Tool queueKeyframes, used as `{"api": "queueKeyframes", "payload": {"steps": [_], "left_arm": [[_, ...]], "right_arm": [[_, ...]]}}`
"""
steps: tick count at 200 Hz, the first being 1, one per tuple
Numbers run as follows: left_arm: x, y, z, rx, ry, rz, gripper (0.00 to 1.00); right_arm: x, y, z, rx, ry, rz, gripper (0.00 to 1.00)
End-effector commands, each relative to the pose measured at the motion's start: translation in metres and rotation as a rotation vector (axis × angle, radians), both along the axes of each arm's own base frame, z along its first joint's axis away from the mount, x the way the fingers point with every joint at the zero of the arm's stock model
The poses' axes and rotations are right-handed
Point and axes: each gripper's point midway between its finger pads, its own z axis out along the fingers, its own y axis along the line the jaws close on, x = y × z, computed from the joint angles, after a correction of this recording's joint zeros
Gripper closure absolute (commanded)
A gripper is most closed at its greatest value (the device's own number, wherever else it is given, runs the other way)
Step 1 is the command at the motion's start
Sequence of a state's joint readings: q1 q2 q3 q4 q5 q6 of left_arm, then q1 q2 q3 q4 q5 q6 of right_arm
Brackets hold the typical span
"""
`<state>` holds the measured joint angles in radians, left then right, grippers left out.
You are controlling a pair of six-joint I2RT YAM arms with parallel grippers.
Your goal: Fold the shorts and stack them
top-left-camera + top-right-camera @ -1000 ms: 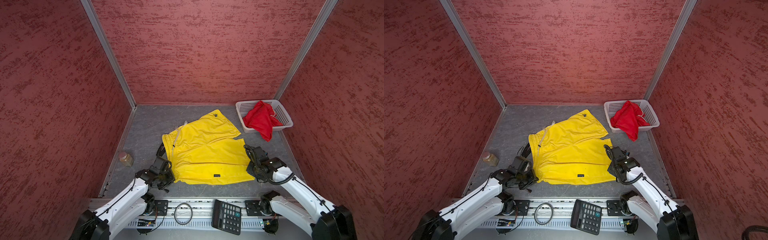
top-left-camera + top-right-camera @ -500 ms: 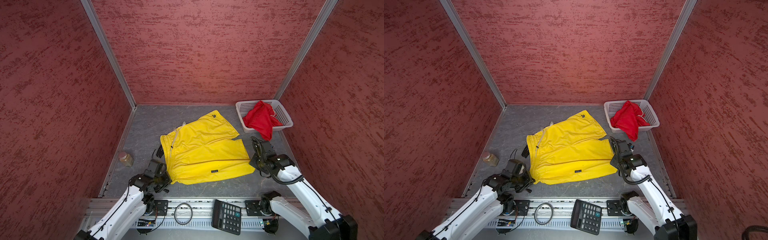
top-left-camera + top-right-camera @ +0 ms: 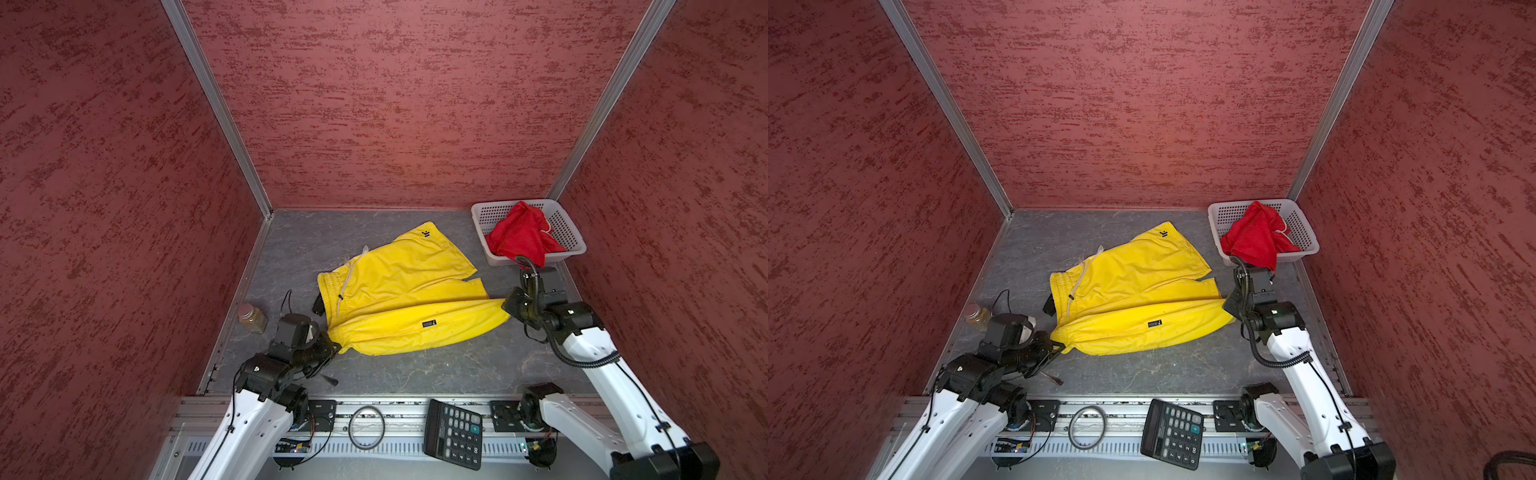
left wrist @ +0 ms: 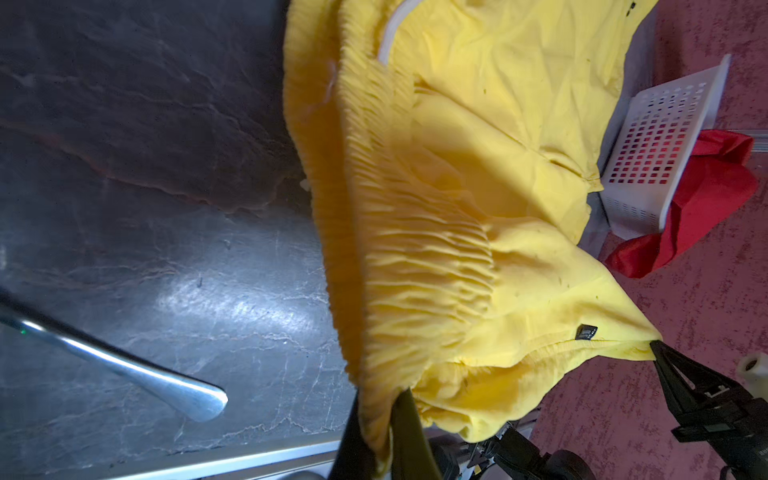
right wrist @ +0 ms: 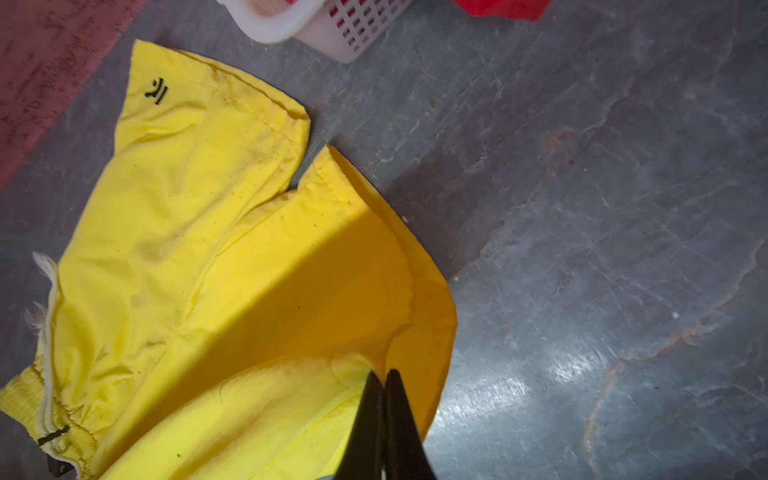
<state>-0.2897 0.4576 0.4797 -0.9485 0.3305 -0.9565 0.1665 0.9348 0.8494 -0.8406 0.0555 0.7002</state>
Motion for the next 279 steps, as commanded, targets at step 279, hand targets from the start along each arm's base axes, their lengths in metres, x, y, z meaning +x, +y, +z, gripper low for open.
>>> {"api": "queueKeyframes", "payload": {"steps": [279], "left_arm": [[0.181, 0.045, 0.042, -0.042, -0.018, 0.158, 1.00]], "right_arm": [[0.328, 0.060, 0.010, 0.108, -0.329, 0.170, 1.00]]}}
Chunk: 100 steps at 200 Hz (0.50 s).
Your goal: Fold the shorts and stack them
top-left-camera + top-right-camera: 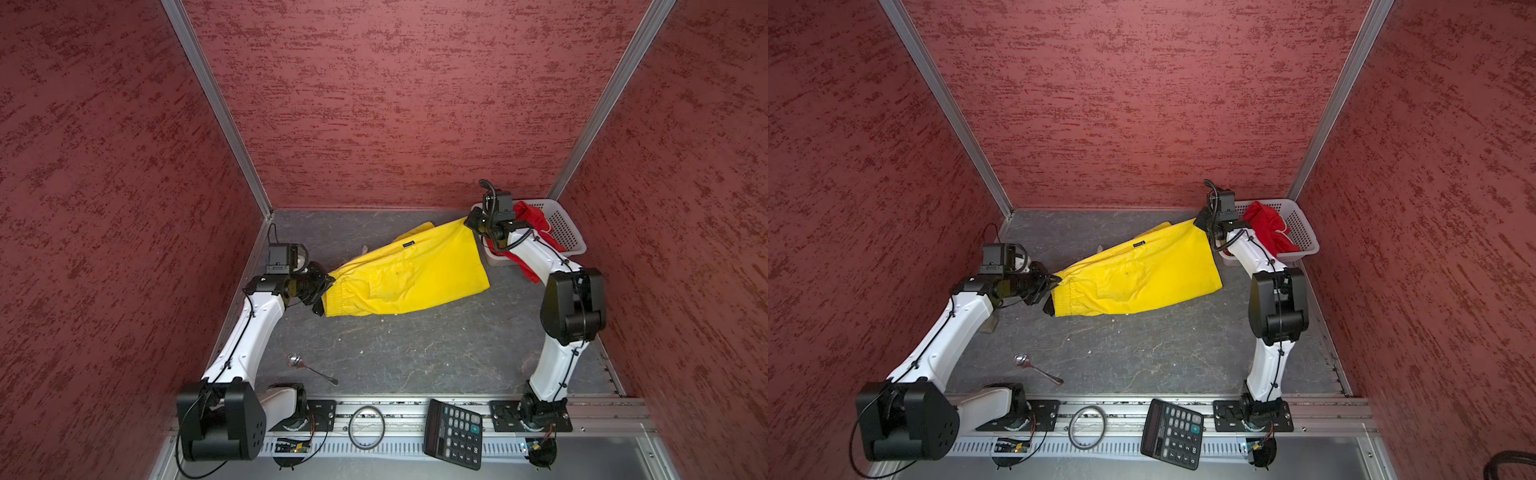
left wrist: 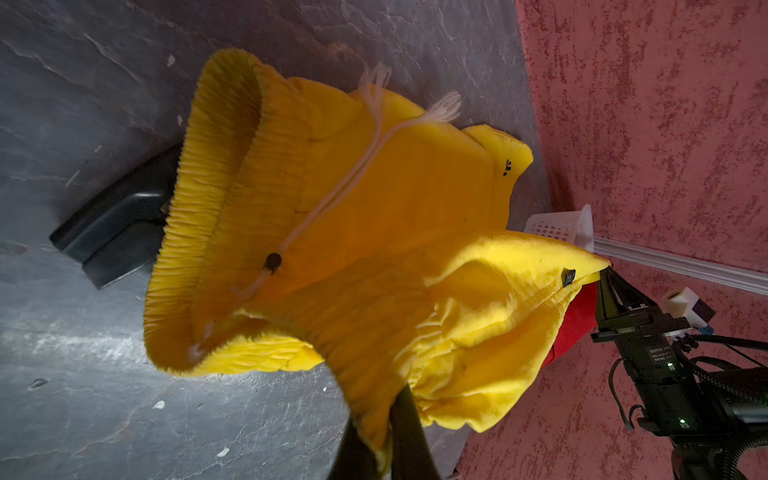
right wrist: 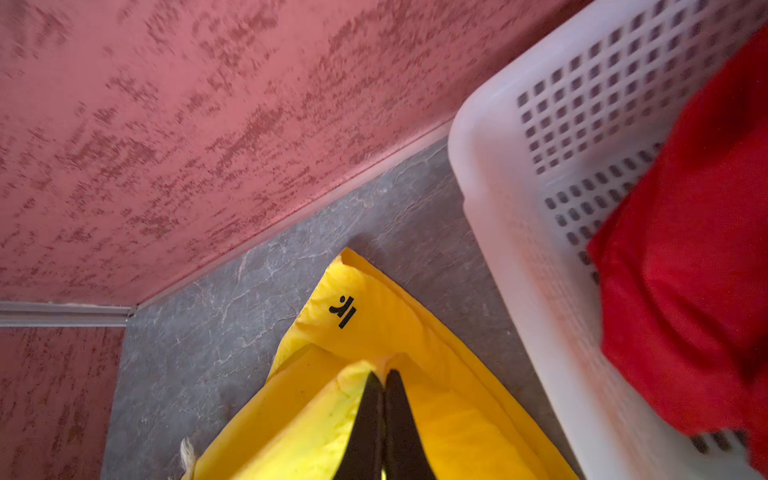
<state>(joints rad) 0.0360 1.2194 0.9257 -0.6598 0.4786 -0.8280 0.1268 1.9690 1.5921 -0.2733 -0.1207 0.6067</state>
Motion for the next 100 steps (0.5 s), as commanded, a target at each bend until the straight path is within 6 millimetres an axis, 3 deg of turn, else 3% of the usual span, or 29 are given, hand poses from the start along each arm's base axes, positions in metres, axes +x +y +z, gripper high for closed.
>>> {"api": "queueKeyframes", "payload": {"steps": [1, 52, 100], "left_arm": [[0.012, 0.012, -0.016, 0.010, 0.001, 0.016, 1.00], [0.043, 0.031, -0.054, 0.047, 0.066, 0.054, 1.00], [0.052, 0.044, -0.089, 0.019, 0.148, 0.103, 0.96]], "right_arm": [[0.027, 0.002, 0.003, 0.011, -0.061, 0.019, 1.00], [0.061, 0.013, -0.021, -0.002, -0.074, 0.063, 1.00], [0.088, 0.026, -0.041, -0.037, -0.089, 0.099, 1.00]]}}
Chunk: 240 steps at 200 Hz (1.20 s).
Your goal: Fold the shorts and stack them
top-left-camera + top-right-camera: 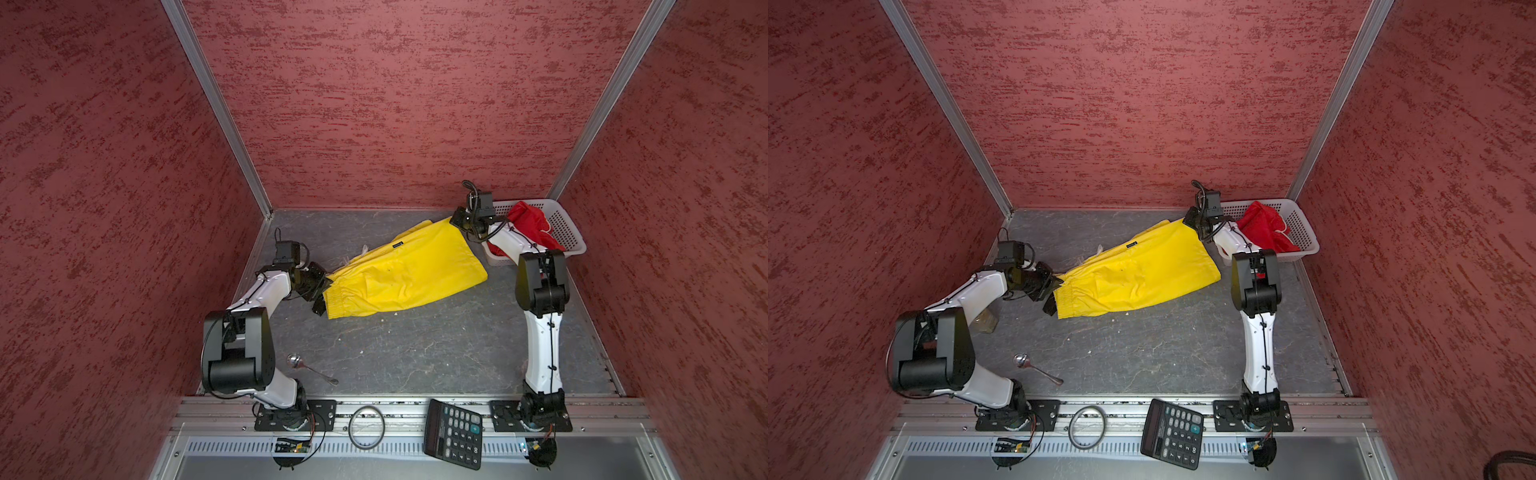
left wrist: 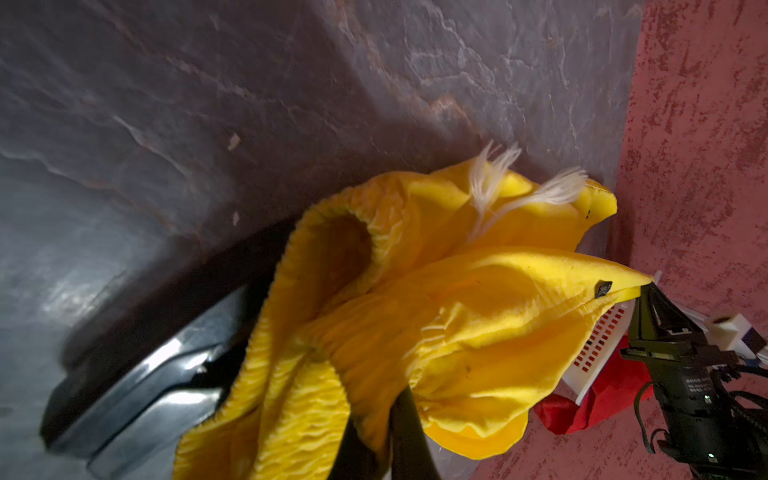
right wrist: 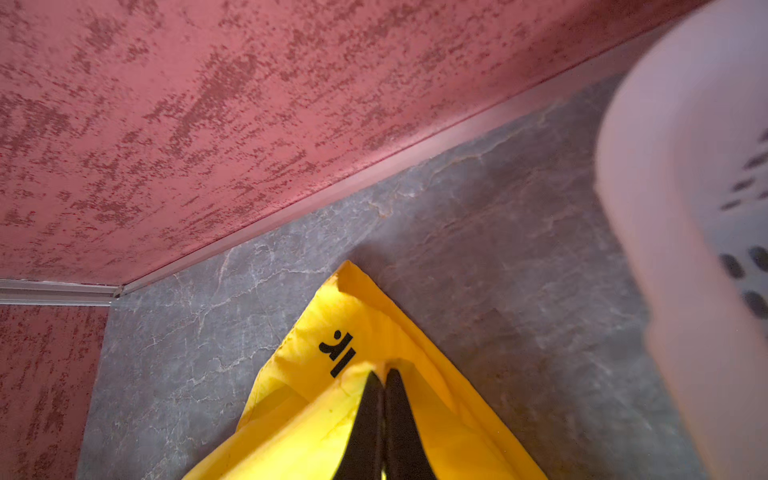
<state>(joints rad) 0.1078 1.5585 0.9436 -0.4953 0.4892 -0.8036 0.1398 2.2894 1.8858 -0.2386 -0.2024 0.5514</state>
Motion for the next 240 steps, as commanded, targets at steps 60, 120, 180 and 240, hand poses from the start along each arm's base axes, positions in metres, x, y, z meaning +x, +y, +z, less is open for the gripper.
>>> {"api": "queueKeyframes", "payload": {"steps": [60, 120, 180, 240], "left_arm": [[0.015, 0.024, -0.011, 0.047, 0.010, 0.059, 0.92], [0.014, 0.031, -0.005, 0.065, 0.015, 0.065, 0.52], [0.012, 0.055, 0.082, 0.223, -0.133, 0.105, 0.34], [-0.026, 0.047, 0.119, 0.286, -0.222, 0.089, 0.34]], "right_arm": [[0.045, 0.021, -0.015, -0.096, -0.072, 0.055, 0.93], [0.053, 0.029, -0.027, -0.140, -0.080, 0.070, 0.72], [0.042, 0.045, 0.050, -0.166, -0.191, 0.133, 0.42], [-0.028, 0.043, 0.067, -0.207, -0.190, 0.112, 0.40]]}}
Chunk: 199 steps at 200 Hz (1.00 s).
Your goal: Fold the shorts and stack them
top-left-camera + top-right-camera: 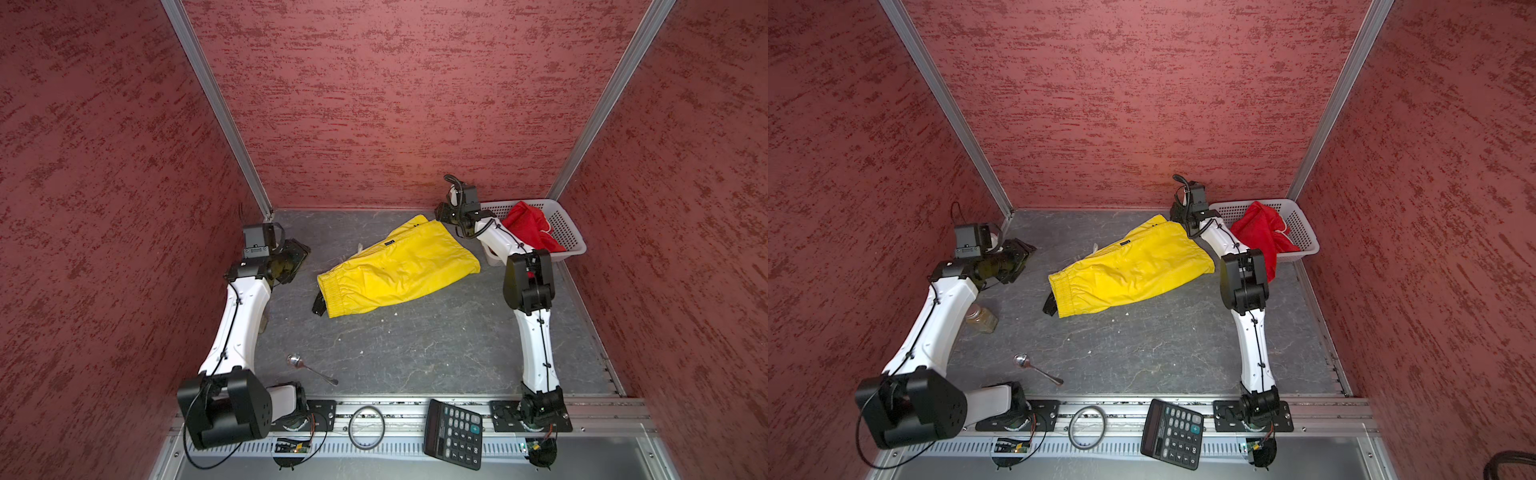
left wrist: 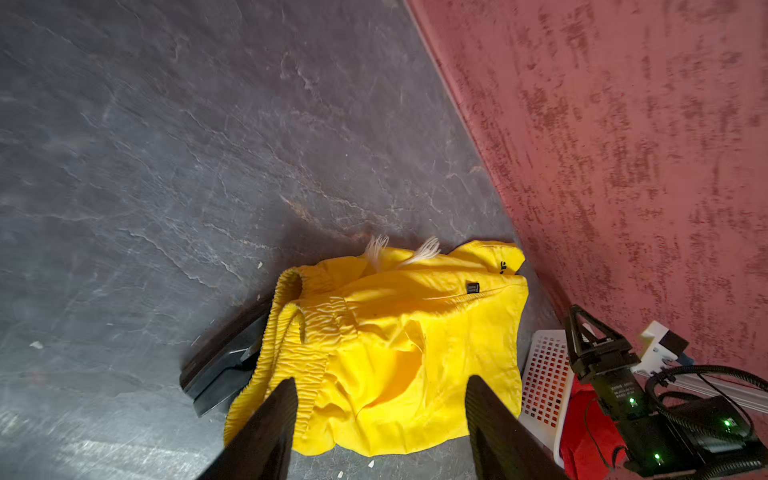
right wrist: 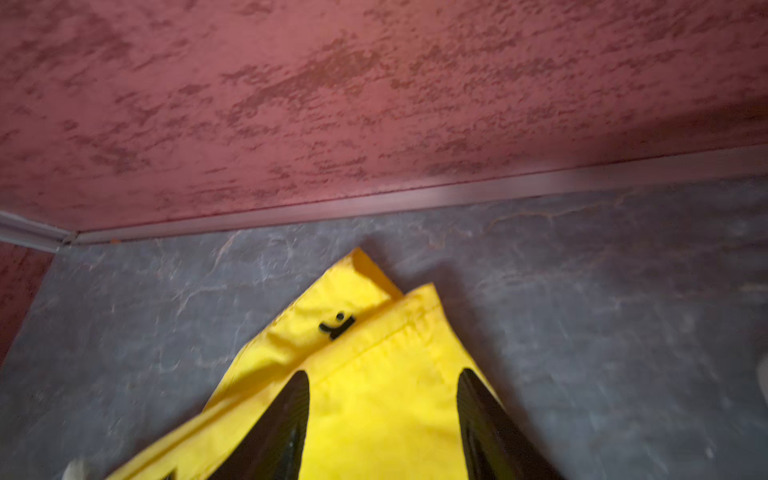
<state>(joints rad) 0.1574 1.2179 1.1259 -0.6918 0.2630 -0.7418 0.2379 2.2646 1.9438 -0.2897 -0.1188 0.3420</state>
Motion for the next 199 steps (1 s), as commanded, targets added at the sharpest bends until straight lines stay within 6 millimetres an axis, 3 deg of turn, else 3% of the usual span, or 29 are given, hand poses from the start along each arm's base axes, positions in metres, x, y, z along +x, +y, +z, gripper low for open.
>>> {"api": "queueKeyframes", "payload": {"steps": [1, 24, 61, 106, 129, 157, 199], "left_arm": [[-0.019, -0.007, -0.028, 0.021, 0.101, -0.034, 0.34], [-0.022, -0.035, -0.038, 0.039, 0.126, -0.129, 0.25], [-0.013, -0.087, -0.039, 0.084, 0.109, -0.287, 0.24], [0.004, -0.142, -0.046, 0.087, 0.115, -0.410, 0.23], [0.004, -0.159, -0.047, 0.076, 0.106, -0.439, 0.22], [0.002, -0.163, -0.053, 0.076, 0.121, -0.438, 0.22], [0.010, -0.179, -0.058, 0.076, 0.131, -0.475, 0.21]], "right_arm": [[-0.022, -0.005, 0.036, 0.001, -0.086, -0.033, 0.41], [-0.060, -0.027, 0.014, -0.059, -0.019, -0.106, 0.41], [-0.120, -0.056, -0.043, -0.147, 0.108, -0.157, 0.44], [-0.140, -0.067, -0.104, -0.209, 0.234, -0.181, 0.44], [-0.153, -0.067, -0.115, -0.172, 0.246, -0.197, 0.47], [-0.177, -0.074, -0.127, -0.178, 0.299, -0.210, 0.48], [-0.252, -0.090, -0.143, -0.146, 0.428, -0.252, 0.47]]}}
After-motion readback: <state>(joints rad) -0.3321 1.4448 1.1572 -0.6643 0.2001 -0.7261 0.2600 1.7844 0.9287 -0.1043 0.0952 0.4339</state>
